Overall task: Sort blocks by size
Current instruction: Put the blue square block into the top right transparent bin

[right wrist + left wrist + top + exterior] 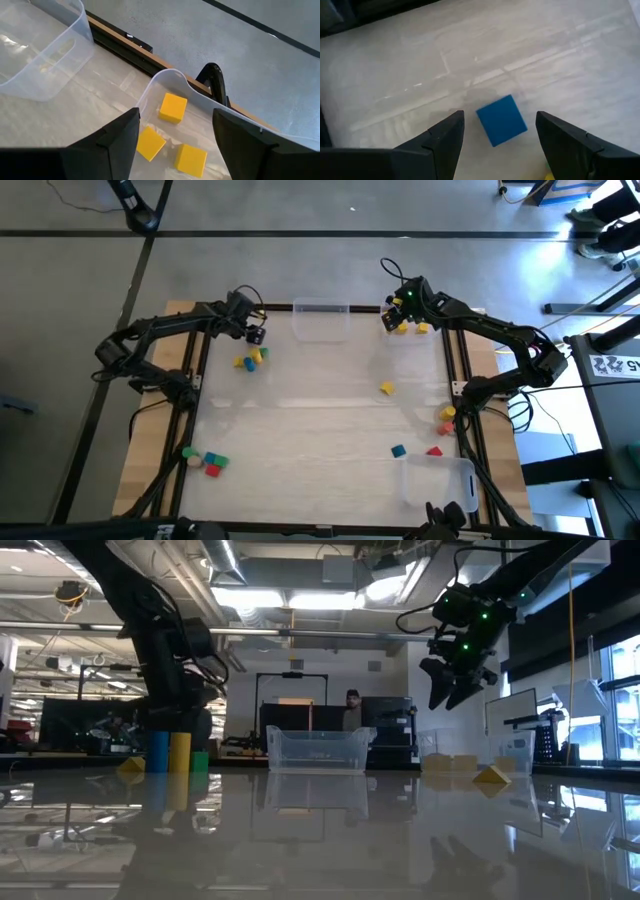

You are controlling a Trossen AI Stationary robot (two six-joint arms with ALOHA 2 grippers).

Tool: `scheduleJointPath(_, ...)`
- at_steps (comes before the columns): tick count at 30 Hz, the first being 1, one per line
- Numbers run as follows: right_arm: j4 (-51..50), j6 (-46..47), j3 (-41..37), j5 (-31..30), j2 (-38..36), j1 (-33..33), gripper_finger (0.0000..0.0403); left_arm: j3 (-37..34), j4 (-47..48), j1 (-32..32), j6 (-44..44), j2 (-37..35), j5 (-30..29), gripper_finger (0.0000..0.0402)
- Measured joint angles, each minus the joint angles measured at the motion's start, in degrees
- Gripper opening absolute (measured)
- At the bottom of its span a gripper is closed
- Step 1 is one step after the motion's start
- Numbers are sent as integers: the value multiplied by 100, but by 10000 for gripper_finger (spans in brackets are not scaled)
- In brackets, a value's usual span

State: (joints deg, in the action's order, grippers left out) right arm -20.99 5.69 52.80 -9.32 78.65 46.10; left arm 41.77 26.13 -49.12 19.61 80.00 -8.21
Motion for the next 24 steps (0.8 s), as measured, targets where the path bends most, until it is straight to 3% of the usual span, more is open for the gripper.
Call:
scheduleJointPath(14,22,-2,0,-2,0,0,248,-16,-512,0,158,742,-52,231)
scheduleJointPath(24,13,-2,0,-2,0,0,248,-15,-606,0,-36,896,-53,125)
